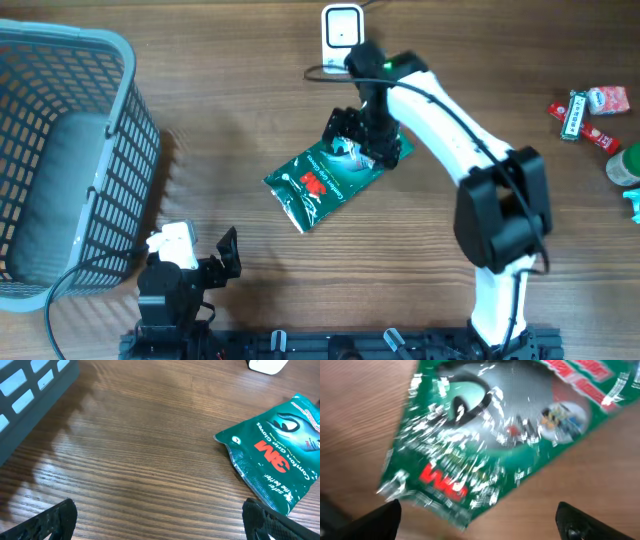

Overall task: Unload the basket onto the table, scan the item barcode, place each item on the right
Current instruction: 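Grasp the green glove pack with the right gripper and lift it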

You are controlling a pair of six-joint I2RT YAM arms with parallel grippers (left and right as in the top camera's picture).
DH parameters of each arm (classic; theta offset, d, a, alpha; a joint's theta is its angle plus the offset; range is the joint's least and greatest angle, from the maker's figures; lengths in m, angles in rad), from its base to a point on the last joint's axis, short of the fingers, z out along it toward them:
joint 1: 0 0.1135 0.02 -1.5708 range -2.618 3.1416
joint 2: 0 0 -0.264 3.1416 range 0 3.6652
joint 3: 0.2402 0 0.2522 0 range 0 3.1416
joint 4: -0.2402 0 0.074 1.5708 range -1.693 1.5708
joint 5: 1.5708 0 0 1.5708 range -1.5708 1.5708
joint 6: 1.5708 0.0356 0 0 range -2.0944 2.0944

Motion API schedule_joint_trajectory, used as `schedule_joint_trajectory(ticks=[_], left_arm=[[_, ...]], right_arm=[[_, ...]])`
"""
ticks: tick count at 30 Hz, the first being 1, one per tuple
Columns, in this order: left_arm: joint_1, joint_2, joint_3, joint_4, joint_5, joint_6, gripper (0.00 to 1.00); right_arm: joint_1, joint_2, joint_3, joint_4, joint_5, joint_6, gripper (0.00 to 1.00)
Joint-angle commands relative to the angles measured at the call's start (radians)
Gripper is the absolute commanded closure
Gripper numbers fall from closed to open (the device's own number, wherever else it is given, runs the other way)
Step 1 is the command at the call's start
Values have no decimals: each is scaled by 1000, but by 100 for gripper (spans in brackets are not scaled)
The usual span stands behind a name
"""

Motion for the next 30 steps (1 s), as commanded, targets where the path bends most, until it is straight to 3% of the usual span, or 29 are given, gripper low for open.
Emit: schedule_joint_trajectory(ticks=[1,7,14,15,17,18,19,21,23,24,25,30], left_arm=[[5,-7,-2,3,5,13,0],[5,-7,-2,3,5,13,0],[5,-7,-2,3,5,13,0],[5,-7,-2,3,5,13,0],[5,-7,-2,3,5,13,0],[5,-7,-2,3,5,13,0],[5,-7,-2,3,5,13,0],[5,-7,-2,3,5,13,0],[5,-7,-2,3,5,13,0],[5,-7,-2,3,5,13,0],[5,-7,-2,3,5,13,0],[5,-7,-2,3,5,13,0]], right_arm=[[7,-27,18,-21,64,113,1],[66,103,13,41,138,257,1],[121,258,13,48,142,269,0],[122,283,13,37,145,268,10],[118,302,13,33,128,265,61],[116,301,18,33,125,266,75],[114,301,24,33,121,258,95],[106,298,56,-5,66,188,95],[88,283,88,-53,-40,29,96],[72,274,101,-61,-159,-137,95],[47,269,107,-70,-347,-397,96],[-55,267,107,-294,-1011,-1153,96]])
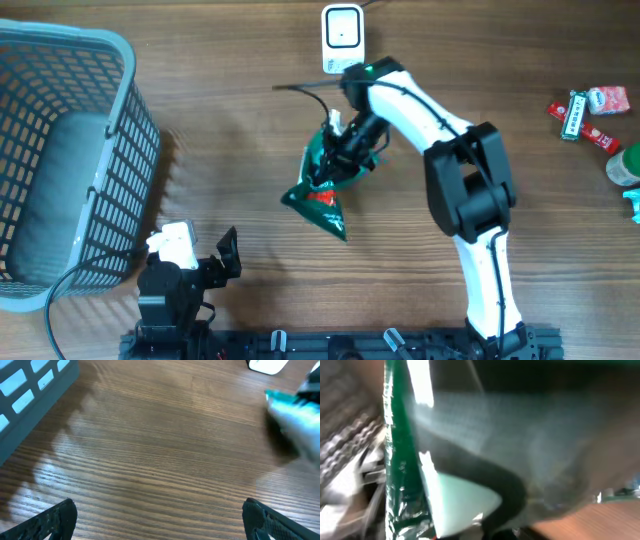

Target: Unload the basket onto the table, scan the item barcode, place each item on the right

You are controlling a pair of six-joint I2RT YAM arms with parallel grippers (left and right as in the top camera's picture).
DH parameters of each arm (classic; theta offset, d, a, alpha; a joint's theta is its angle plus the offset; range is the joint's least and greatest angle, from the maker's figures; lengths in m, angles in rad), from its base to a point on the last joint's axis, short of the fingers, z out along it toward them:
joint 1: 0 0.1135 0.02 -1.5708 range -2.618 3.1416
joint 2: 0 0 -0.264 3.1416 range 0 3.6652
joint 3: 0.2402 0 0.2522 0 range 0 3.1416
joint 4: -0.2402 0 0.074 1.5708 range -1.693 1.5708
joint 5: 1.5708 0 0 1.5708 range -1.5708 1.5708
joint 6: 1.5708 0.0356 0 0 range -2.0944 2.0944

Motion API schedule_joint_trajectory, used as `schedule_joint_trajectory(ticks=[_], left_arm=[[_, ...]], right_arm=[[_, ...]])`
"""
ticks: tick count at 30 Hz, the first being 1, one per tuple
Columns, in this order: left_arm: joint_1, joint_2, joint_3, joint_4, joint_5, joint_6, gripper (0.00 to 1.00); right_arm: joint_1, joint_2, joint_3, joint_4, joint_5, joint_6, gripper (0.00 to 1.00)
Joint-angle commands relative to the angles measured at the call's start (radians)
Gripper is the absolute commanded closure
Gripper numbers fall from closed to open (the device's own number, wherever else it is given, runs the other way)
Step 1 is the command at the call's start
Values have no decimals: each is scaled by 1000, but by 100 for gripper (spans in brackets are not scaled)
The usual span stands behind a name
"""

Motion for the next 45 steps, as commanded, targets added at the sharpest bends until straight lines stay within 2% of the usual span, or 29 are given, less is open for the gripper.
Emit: schedule_joint_trajectory(ticks=[1,4,7,9,15,20,21,23,25,28,31,36,38,40,41,43,45], left_arm=[[5,-7,-2,3,5,13,0],[5,-7,-2,3,5,13,0],[5,-7,-2,3,5,13,0],[5,-7,-2,3,5,13,0],[5,-7,-2,3,5,13,0],[5,-7,-2,2,5,13,0],[5,-7,-2,3,5,13,0],[5,-7,-2,3,5,13,0],[5,-7,-2,2,5,13,0],[5,-7,-2,3,5,13,0],[5,-7,-2,3,5,13,0],[5,-7,-2,3,5,13,0],[5,-7,-2,3,5,13,0],[5,-7,-2,3,5,13,0],[5,-7,-2,3,5,13,0],[5,-7,-2,3,5,13,0],[5,-7,-2,3,5,13,0]], right_arm=[[-54,19,20,-156,-471,-755,96],[-68,19,19,-160,-465,-1183,95],[-53,19,19,-154,-615,-1531,95],[-38,19,20,-148,-718,-1664,95],[41,3,20,-133,-718,-1688,95],[47,-154,22,-125,-718,-1930,95],[47,-204,22,-93,-718,-2000,96],[47,-277,22,42,-717,-2030,96],[47,-312,22,187,-717,-1990,96],[52,-314,21,536,-717,-1685,96],[55,-314,21,733,-717,-1471,96],[55,-314,21,739,-715,-1340,96],[56,-314,21,738,-654,-1199,96],[60,-312,19,723,-460,-714,96],[60,-312,18,657,-283,-478,96],[60,-312,-7,457,155,-240,96],[60,-312,-65,389,495,-47,96]])
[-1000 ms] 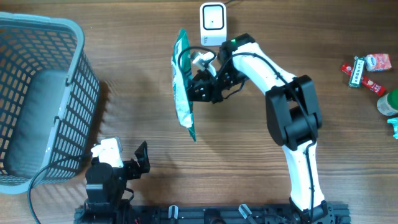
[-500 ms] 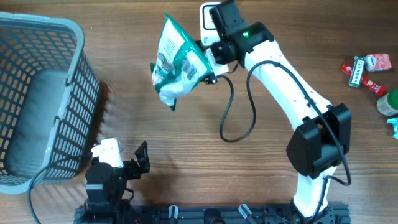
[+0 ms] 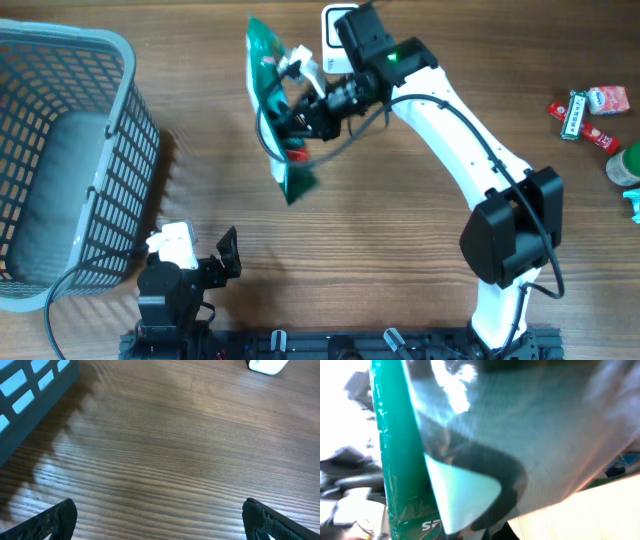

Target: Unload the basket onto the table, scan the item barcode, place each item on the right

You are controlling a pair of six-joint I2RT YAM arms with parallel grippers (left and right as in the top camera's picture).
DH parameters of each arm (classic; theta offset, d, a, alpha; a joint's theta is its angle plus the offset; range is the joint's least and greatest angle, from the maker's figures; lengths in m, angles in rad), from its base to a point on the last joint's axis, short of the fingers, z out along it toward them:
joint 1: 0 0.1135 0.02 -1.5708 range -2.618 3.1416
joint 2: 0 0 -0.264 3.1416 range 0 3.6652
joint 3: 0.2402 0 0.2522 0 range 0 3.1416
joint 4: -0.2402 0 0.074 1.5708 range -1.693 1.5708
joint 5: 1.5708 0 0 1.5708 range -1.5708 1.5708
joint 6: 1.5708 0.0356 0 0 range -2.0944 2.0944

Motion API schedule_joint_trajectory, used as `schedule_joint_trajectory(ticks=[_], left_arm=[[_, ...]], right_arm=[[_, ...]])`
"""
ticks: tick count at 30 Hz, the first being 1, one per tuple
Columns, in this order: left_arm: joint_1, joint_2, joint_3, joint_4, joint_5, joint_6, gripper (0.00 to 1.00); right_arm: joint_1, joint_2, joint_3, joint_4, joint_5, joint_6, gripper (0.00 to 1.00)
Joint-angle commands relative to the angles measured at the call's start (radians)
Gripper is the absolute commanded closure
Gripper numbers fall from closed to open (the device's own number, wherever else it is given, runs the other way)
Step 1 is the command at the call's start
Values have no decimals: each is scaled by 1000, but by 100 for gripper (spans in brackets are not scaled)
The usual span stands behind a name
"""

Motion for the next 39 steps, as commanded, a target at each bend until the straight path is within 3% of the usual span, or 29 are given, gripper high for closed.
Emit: schedule_joint_trajectory(ticks=[1,3,6,7,8,9,11,15,20,24,29,30,39], left_arm=[[5,-7,-2,3,5,13,0],[5,-7,-2,3,5,13,0],[5,-7,-2,3,5,13,0],[5,-7,-2,3,5,13,0],[5,-7,-2,3,5,13,0],[5,-7,-2,3,5,13,0],[5,-7,-2,2,5,13,0],[5,-7,-2,3,5,13,0],[5,-7,-2,3,5,13,0],[5,-7,-2,3,5,13,0],[5,-7,-2,3,5,13,0],[5,-7,-2,2,5,13,0],[5,-7,-2,3,5,13,0]], right_arm=[[1,2,-111,-14,660,420,96],[4,2,-213,31,832,419,95],[4,2,-361,93,882,364,95],[4,2,-370,92,882,351,87],[5,-1,-362,86,884,339,57],[5,-3,-330,68,886,340,44],[14,-4,-240,20,887,363,0],[105,-3,-149,-7,891,399,0],[310,170,-150,-4,1295,595,0],[283,235,-150,-16,1222,748,0],[226,275,-153,-117,1310,875,0],[224,275,-153,-167,1412,923,0],[224,404,-156,-292,1563,988,0]])
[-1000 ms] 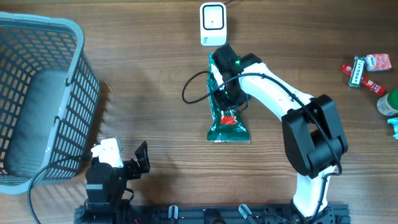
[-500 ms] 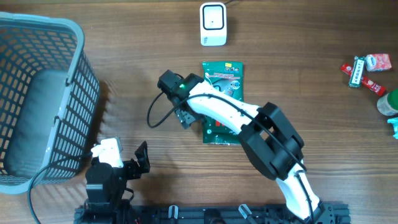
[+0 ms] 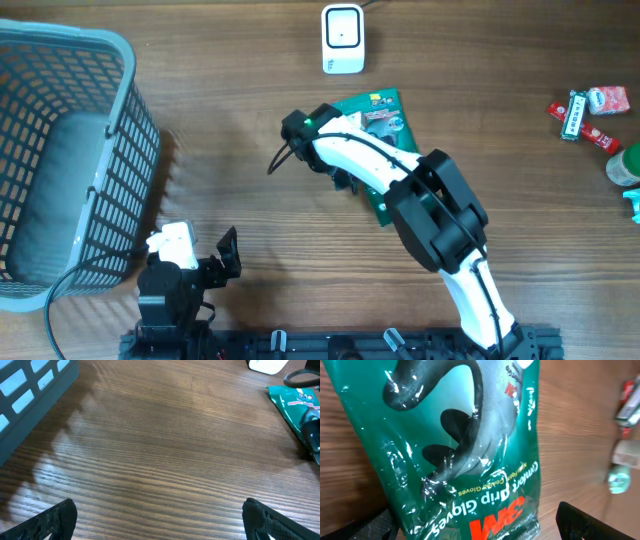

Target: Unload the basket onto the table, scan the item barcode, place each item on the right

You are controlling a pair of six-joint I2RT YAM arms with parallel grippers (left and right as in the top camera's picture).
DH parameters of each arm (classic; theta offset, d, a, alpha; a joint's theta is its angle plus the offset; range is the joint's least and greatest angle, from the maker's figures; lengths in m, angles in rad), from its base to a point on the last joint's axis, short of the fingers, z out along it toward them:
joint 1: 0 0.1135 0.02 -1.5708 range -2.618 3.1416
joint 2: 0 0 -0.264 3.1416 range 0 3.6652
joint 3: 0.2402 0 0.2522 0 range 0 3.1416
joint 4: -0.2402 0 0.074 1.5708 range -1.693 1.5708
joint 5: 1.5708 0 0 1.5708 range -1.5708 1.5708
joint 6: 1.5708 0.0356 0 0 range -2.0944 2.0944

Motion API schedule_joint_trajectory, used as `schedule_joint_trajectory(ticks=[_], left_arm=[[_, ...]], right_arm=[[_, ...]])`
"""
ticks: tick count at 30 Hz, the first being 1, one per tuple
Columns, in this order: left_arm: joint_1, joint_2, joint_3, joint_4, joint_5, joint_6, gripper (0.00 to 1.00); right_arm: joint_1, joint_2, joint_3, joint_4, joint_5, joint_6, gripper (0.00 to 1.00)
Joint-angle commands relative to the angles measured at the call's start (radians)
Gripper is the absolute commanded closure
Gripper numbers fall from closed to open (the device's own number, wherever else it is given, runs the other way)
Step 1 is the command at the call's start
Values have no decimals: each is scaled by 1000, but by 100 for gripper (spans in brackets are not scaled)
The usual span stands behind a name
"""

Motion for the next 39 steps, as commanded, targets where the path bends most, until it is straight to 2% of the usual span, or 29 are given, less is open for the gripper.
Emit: schedule_joint_trajectory(ticks=[1,4,5,6,7,8,9,13,15,20,21,23,27,30,33,37,38,39], left_arm=[[5,-7,-2,3,5,13,0],[5,-7,-2,3,5,13,0],[5,-7,-2,3,5,13,0],[5,-7,-2,2,5,13,0],[5,-7,-2,3,5,13,0],[5,-7,-2,3,5,13,0],[5,-7,-2,3,5,13,0],[5,-7,-2,3,5,13,0],[5,-7,-2,3,5,13,0],[5,-7,-2,3,5,13,0],[5,-7,-2,3,5,13,0],[5,-7,-2,3,5,13,0],[5,-7,-2,2,5,13,0],[5,-7,-2,3,5,13,0],[5,-7,-2,3,5,13,0],[5,-7,-2,3,5,13,0],[5,-7,-2,3,5,13,0],[5,-7,-2,3,5,13,0]], right_arm=[[-9,156,-30,-14,24,59,0],[-12,189,-71,57,14,-18,1],[-17,193,-103,104,-14,-60,9],[-24,195,-133,141,-63,-94,28],[-40,196,-172,182,-133,-125,66],[-53,196,-198,205,-196,-141,85],[-66,196,-210,215,-264,-157,95],[-71,159,-157,222,-484,-259,96],[-71,64,-99,190,-600,-298,96],[-89,-316,-71,151,-1016,-470,96],[-111,-416,-71,124,-1184,-523,96],[-154,-500,-71,107,-1373,-590,96],[-291,-510,-134,121,-1569,-660,96],[-396,-478,-364,281,-1582,-659,96],[-428,-457,-519,403,-1564,-665,95],[-405,-471,-516,427,-1312,-645,96],[-413,-469,-516,412,-1085,-562,96],[-413,-470,-515,397,-1036,-563,95]])
